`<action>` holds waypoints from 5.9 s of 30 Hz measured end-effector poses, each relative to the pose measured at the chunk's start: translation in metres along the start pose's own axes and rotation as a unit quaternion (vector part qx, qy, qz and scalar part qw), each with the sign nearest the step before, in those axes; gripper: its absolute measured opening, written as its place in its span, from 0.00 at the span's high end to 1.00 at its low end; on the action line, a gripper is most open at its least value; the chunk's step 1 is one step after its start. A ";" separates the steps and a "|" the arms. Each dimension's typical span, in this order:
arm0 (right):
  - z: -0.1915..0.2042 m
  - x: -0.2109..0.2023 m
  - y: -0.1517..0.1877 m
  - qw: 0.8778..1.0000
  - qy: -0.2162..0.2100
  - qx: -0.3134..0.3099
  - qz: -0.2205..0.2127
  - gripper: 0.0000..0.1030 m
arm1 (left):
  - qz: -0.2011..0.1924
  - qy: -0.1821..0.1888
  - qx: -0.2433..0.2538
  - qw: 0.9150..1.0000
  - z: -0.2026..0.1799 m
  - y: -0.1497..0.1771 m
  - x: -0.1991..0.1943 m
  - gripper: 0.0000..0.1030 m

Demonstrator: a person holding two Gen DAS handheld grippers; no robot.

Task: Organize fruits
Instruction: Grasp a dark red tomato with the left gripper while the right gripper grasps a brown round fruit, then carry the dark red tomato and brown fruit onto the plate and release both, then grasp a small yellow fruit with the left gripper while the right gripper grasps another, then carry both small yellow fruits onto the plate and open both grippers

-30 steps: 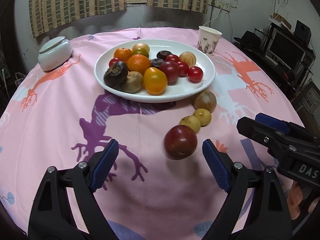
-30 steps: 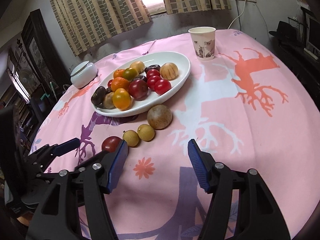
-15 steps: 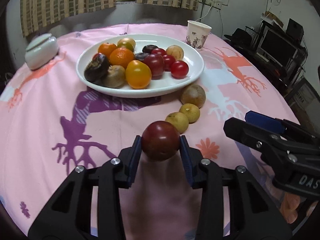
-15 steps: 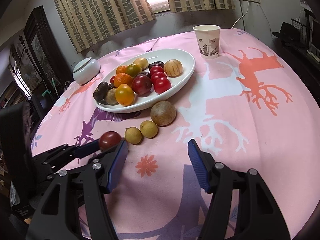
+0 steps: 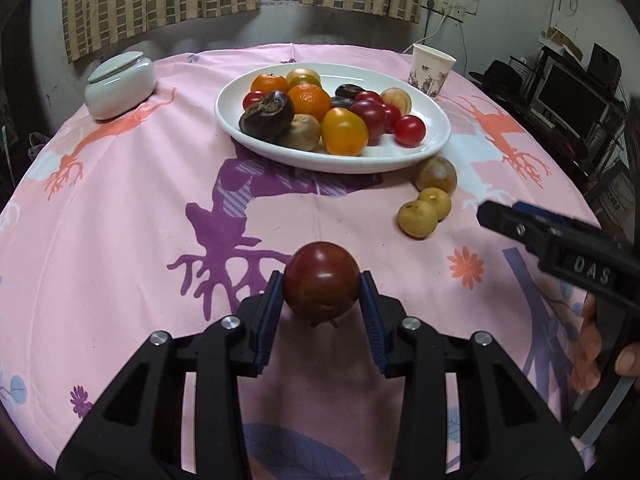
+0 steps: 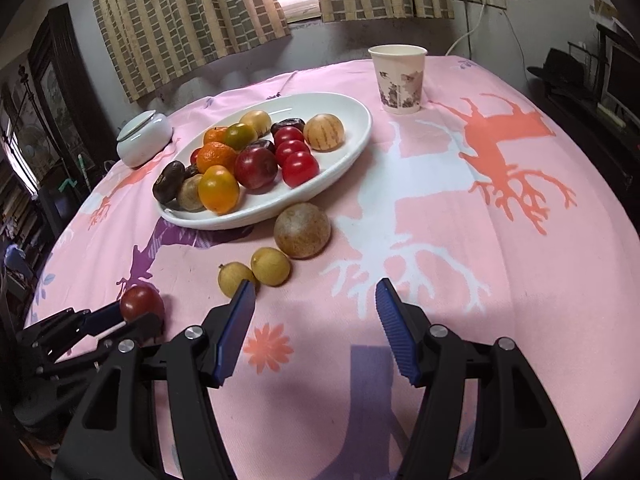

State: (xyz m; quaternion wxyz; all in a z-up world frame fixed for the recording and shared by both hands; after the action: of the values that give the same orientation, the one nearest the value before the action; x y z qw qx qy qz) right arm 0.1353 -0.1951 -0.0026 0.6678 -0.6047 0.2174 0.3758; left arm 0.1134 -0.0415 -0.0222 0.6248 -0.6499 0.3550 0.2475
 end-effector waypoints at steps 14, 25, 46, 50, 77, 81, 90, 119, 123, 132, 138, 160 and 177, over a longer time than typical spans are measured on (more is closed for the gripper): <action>0.032 0.051 -0.032 0.996 0.053 -0.063 0.014 0.51 | 0.009 0.023 -0.004 1.000 -0.003 0.004 0.012 0.59; 0.017 0.004 -0.022 0.998 0.040 -0.026 -0.029 0.69 | 0.004 0.011 -0.009 1.000 0.002 0.002 0.008 0.62; 0.036 -0.053 -0.057 0.990 -0.005 -0.073 -0.123 0.69 | -0.047 -0.031 -0.004 0.998 0.007 -0.070 -0.026 0.62; 0.044 -0.040 -0.070 0.985 0.008 -0.087 -0.146 0.69 | -0.060 -0.052 0.006 0.997 0.009 -0.106 -0.017 0.62; 0.028 0.001 -0.076 0.990 0.029 -0.083 -0.113 0.42 | -0.078 -0.080 -0.025 0.993 0.024 -0.138 0.001 0.13; 0.017 -0.016 -0.065 0.992 0.025 -0.069 -0.101 0.42 | -0.070 -0.076 -0.012 0.995 0.014 -0.120 -0.011 0.12; 0.003 -0.044 -0.029 0.997 0.003 -0.028 -0.078 0.42 | -0.051 -0.054 0.005 0.997 -0.010 -0.067 -0.022 0.10; -0.015 -0.027 0.001 0.999 -0.013 -0.011 -0.051 0.42 | 0.015 -0.006 0.040 0.999 -0.063 -0.036 0.046 0.48; -0.015 -0.026 0.002 0.999 -0.012 -0.011 -0.050 0.42 | 0.012 -0.010 0.056 0.998 -0.071 -0.033 0.048 0.72; -0.014 -0.017 0.007 0.999 -0.005 -0.022 -0.039 0.42 | -0.028 -0.032 0.047 0.998 -0.037 -0.030 0.002 0.72; 0.002 -0.007 0.008 0.999 -0.013 -0.032 -0.015 0.42 | -0.021 -0.035 0.019 0.999 -0.005 -0.020 0.002 0.72; 0.040 0.024 -0.001 0.994 0.032 -0.108 0.005 0.75 | -0.005 -0.026 -0.012 1.000 0.020 -0.016 0.015 0.72; 0.051 -0.014 -0.076 0.985 0.025 -0.117 -0.123 0.75 | -0.068 -0.061 0.001 0.996 0.013 -0.124 0.002 0.72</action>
State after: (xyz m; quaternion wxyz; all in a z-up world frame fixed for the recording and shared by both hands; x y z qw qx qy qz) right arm 0.1760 -0.1481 0.0654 0.6282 -0.7098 0.1123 0.2982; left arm 0.2122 -0.0335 0.0538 0.6615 -0.6554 0.2715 0.2433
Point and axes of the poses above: each gripper's, at about its wrist camera, not at the fingertips, and x roughly the way its jaws point, z to its left, y to its underside, the point moved 3 cm from there along x, roughly the way its jaws point, and after that the axes turned 2 degrees about y, right-handed, at the moved point
